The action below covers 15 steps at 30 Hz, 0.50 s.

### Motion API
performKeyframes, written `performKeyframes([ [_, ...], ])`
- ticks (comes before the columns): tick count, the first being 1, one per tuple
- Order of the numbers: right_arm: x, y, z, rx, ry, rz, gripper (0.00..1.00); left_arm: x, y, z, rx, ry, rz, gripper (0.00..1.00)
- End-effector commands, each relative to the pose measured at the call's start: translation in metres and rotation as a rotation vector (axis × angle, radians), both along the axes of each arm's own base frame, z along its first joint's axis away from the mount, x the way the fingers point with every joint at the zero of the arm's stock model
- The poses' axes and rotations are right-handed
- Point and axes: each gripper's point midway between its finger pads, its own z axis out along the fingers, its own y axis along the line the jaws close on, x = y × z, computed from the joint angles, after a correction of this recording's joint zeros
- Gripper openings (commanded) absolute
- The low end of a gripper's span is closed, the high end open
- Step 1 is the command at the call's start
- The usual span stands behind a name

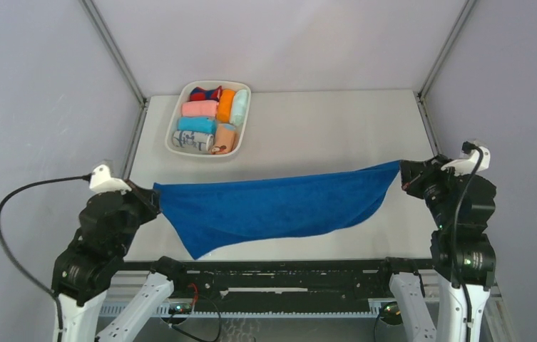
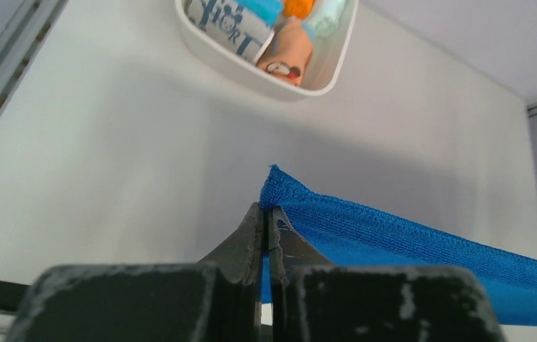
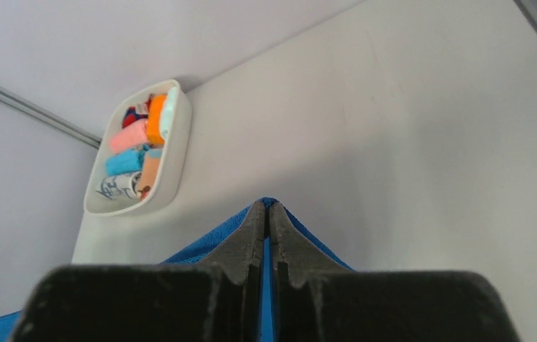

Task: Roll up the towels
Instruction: Flatten out the towel at the center of the board.

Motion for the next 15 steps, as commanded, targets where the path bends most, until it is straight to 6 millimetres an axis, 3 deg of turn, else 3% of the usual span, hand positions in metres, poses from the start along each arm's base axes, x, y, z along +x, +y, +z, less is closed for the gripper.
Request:
performKeyframes([
  [1,0.029,-0.019,-0.034,-0.025,0.077,-0.081,0.0,0.031,-0.002,-0.038,0.057,0.127,0.052,0.05],
  [4,0.056,-0.021,-0.067,0.013,0.128,-0.096,0.0,0.066,-0.009,-0.064,0.079,0.181,0.088,0.05],
  [10,0.121,-0.037,-0.146,0.054,0.243,-0.181,0.0,0.145,-0.023,-0.136,0.076,0.31,0.146,0.03],
  [15,0.177,-0.046,-0.2,0.044,0.308,-0.182,0.0,0.2,-0.03,-0.18,0.099,0.386,0.15,0.03],
])
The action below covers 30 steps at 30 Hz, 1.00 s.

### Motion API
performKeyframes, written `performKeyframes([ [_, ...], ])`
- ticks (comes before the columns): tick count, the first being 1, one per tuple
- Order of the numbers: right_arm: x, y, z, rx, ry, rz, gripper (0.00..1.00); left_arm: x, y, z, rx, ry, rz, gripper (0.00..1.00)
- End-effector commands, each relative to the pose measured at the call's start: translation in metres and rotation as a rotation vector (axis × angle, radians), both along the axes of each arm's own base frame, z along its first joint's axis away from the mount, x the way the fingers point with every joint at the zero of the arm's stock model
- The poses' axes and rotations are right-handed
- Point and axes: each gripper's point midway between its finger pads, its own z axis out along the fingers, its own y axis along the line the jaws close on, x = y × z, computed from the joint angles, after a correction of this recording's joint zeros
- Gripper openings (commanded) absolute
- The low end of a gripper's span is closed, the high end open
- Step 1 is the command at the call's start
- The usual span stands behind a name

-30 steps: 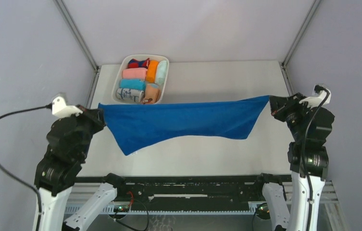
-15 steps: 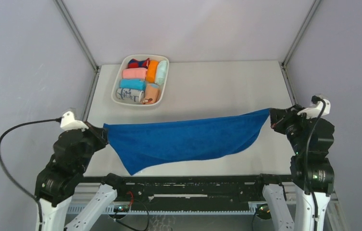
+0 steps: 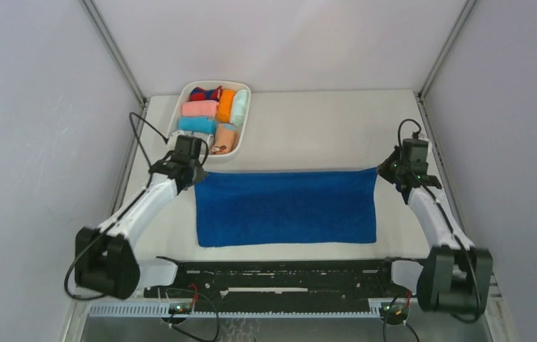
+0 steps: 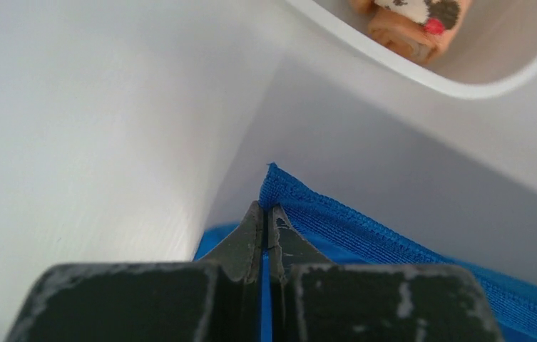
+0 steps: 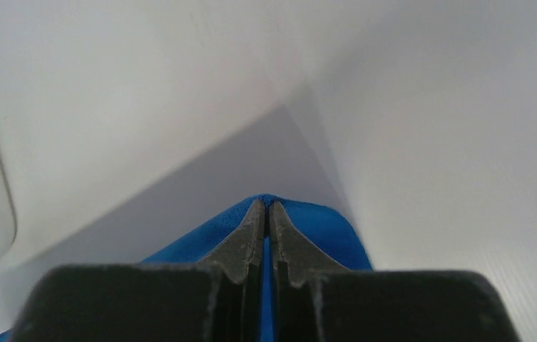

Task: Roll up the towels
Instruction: Flatten out the towel at the center of the board.

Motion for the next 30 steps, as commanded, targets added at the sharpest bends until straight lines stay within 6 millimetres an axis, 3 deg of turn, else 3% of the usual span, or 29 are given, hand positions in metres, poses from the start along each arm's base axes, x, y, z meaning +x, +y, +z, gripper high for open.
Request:
performKeyframes([
  [1,0.071,-0.018,0.006,-0.031,-0.166,-0.044,0.0,0.064,-0.002,-0.007,-0.014,-0.082,0.037,0.03],
  [6,0.102,-0.011,-0.047,0.028,-0.01,0.018,0.0,0.088,-0.007,-0.042,0.007,0.019,0.022,0.06],
  [8,0.11,-0.011,-0.058,0.05,0.03,0.031,0.01,0.091,-0.006,-0.049,0.009,0.036,0.027,0.15],
  [9,0.113,-0.012,-0.061,0.056,0.039,0.032,0.03,0.093,-0.006,-0.05,0.007,0.035,0.031,0.24],
  [13,0.129,-0.017,-0.06,0.058,0.037,0.019,0.16,0.1,0.001,-0.043,0.008,0.02,0.059,0.39],
  [17,0.133,-0.021,-0.043,0.039,0.03,0.011,0.31,0.101,0.005,-0.025,0.009,-0.009,0.072,0.49],
  [22,0.112,-0.005,-0.018,0.041,0.023,0.063,0.4,0.072,-0.006,-0.011,-0.053,-0.026,0.04,0.59],
  [30,0.033,0.035,-0.033,0.117,0.097,0.145,0.53,-0.003,-0.064,-0.038,-0.181,0.069,-0.146,0.62],
])
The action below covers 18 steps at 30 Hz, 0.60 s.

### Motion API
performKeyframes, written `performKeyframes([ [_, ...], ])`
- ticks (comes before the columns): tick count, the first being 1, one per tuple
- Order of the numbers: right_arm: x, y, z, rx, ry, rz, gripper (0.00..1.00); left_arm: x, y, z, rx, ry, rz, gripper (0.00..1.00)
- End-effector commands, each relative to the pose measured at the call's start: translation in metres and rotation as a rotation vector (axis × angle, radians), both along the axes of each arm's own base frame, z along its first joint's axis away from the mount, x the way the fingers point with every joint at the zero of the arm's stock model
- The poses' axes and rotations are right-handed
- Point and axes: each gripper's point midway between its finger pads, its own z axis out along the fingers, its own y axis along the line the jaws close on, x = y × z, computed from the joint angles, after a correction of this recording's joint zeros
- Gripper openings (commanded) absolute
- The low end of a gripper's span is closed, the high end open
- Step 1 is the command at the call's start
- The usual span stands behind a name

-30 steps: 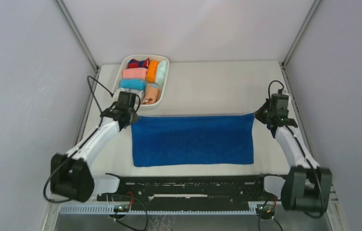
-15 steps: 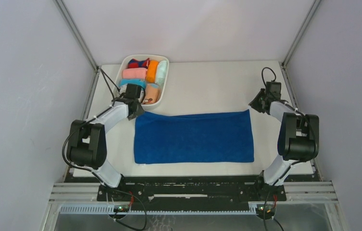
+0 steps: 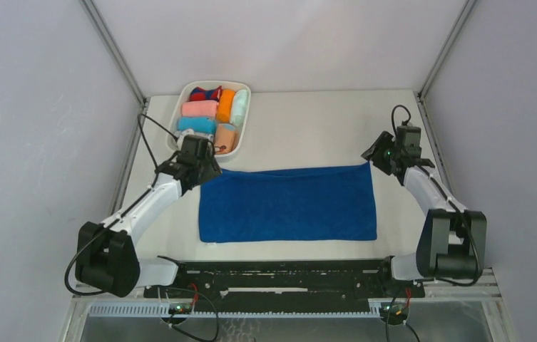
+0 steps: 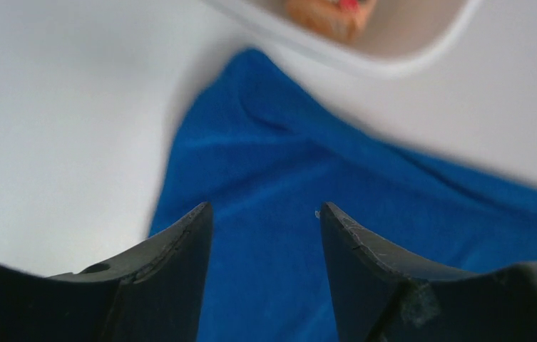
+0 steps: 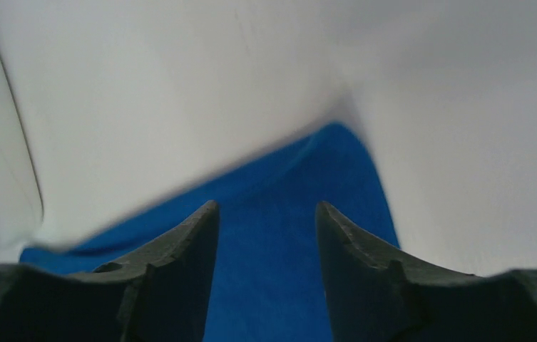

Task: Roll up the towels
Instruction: Flatten out the towel at the center of the board.

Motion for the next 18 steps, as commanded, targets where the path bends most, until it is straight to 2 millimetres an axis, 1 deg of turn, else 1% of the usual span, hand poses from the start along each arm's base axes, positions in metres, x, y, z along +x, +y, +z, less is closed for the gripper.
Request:
performKeyframes([
  [1,-0.043,0.021,-0.009,0.044,0.06,0.055,0.54,-0.046,-0.035,-0.027,-0.093,0.101,-0.117,0.62],
  [3,-0.06,0.027,-0.016,0.056,0.088,0.073,0.55,-0.062,-0.041,-0.04,-0.113,0.135,-0.142,0.63],
  [5,-0.076,0.031,-0.024,0.064,0.117,0.084,0.56,-0.076,-0.043,-0.055,-0.126,0.173,-0.147,0.63],
  [9,-0.105,0.038,-0.047,0.103,0.204,0.091,0.58,-0.102,-0.044,-0.082,-0.161,0.249,-0.152,0.64],
  [12,-0.13,0.041,-0.067,0.123,0.291,0.078,0.61,-0.12,-0.043,-0.097,-0.188,0.3,-0.141,0.64],
  [14,-0.145,0.042,-0.078,0.14,0.336,0.064,0.64,-0.134,-0.041,-0.107,-0.204,0.337,-0.124,0.64],
  [18,-0.177,0.042,-0.097,0.161,0.436,0.025,0.67,-0.162,-0.039,-0.125,-0.245,0.41,-0.087,0.64],
])
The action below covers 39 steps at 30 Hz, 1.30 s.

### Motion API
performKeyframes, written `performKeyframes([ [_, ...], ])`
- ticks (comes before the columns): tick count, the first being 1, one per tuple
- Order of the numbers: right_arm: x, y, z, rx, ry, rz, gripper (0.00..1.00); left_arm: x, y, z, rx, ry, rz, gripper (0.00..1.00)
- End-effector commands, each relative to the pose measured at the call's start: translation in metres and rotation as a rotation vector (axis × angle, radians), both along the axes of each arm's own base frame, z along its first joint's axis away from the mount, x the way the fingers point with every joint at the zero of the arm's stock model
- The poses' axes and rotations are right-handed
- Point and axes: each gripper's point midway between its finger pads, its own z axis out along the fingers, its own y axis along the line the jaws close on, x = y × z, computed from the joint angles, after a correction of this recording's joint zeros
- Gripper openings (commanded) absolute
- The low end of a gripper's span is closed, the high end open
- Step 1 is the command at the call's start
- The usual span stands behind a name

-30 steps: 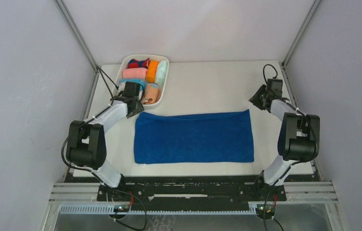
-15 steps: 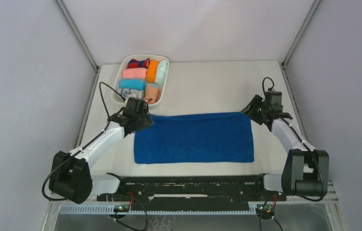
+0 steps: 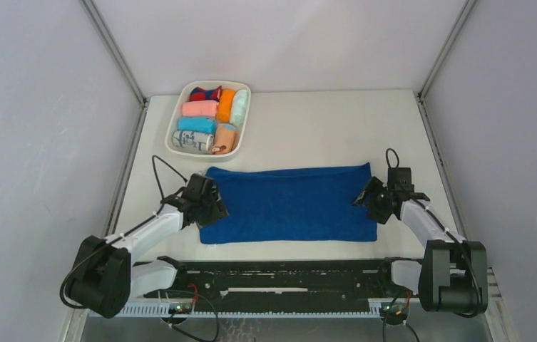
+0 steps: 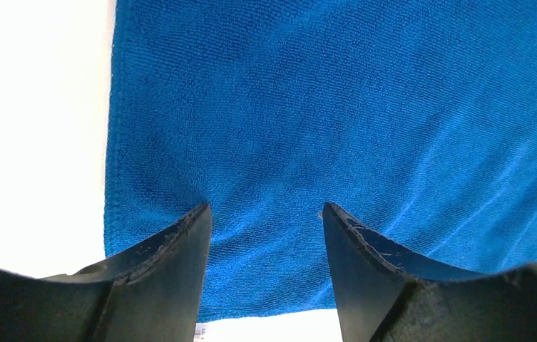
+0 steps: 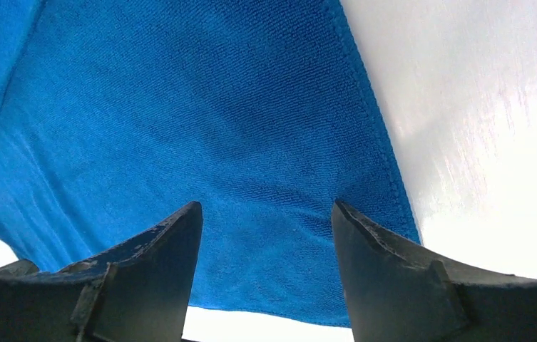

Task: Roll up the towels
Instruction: Flatten out the towel at the center of the board, then fold the towel at the center of the board.

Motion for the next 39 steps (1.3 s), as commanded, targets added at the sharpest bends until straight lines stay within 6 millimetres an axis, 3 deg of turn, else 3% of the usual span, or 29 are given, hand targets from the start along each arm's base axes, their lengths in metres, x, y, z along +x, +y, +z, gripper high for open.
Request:
performKeyframes([
  [1,-0.037,0.001,-0.016,0.022,0.126,-0.056,0.68,-0.051,0.001,-0.03,-0.059,0.164,0.052,0.64],
  [5,-0.065,-0.005,-0.026,0.028,0.227,-0.138,0.7,-0.075,0.009,-0.037,-0.077,0.197,0.12,0.64],
  [8,-0.074,-0.008,-0.023,0.045,0.24,-0.202,0.71,-0.085,0.014,-0.033,-0.098,0.179,0.176,0.65],
  [11,-0.07,-0.019,-0.014,0.021,0.186,-0.266,0.72,-0.087,0.019,-0.027,-0.113,0.134,0.218,0.65],
  [13,-0.062,-0.031,-0.008,-0.02,0.132,-0.294,0.72,-0.081,0.022,-0.02,-0.116,0.088,0.237,0.66],
  [16,-0.051,-0.034,-0.002,-0.012,0.094,-0.294,0.73,-0.071,0.027,-0.006,-0.081,0.055,0.241,0.68],
  [19,-0.032,-0.03,0.007,0.003,0.042,-0.239,0.73,-0.053,0.028,0.013,-0.056,0.0,0.216,0.71],
  [23,0.006,-0.014,0.037,0.017,-0.132,-0.116,0.73,-0.021,0.039,0.047,-0.03,-0.104,0.213,0.73],
  [28,0.043,0.024,0.073,0.021,-0.345,0.099,0.74,0.027,0.054,0.077,-0.056,-0.228,0.212,0.73],
  [32,0.063,0.044,0.08,0.03,-0.398,0.201,0.73,0.066,0.06,0.083,-0.046,-0.284,0.187,0.69],
  [36,0.075,0.056,0.072,0.046,-0.387,0.266,0.71,0.1,0.068,0.075,-0.048,-0.291,0.204,0.59],
  [39,0.08,0.064,0.067,0.054,-0.374,0.31,0.7,0.12,0.06,0.072,-0.067,-0.296,0.153,0.56],
])
